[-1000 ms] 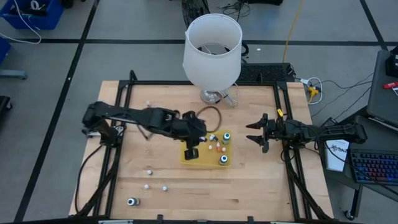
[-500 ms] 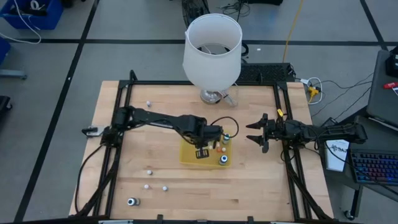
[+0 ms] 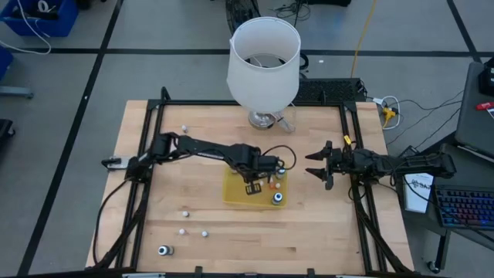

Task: Pick & Place food coloring
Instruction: Put the red food coloring bottle into the yellow bin

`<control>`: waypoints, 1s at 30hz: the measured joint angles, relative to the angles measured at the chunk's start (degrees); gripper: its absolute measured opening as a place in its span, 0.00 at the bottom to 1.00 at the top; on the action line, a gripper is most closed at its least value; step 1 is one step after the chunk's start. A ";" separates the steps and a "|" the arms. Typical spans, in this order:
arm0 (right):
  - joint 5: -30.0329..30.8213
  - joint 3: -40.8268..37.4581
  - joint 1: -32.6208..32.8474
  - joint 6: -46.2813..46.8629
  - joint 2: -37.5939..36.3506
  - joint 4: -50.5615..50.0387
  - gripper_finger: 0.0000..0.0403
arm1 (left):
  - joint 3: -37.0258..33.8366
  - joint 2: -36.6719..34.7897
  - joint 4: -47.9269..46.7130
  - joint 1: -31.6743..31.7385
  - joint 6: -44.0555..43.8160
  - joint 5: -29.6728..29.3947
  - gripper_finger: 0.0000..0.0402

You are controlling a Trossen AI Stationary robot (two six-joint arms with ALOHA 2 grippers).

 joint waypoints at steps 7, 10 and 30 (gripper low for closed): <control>0.01 0.00 0.00 0.00 0.30 0.05 0.59 | -0.02 0.83 1.71 -0.14 -0.03 0.00 0.16; 0.01 0.00 0.02 0.00 0.35 0.22 0.59 | -0.02 0.75 2.13 -0.20 -0.06 1.20 0.15; 0.01 0.00 0.01 0.00 0.39 0.07 0.59 | -0.02 0.69 2.46 -0.20 -1.55 3.52 0.19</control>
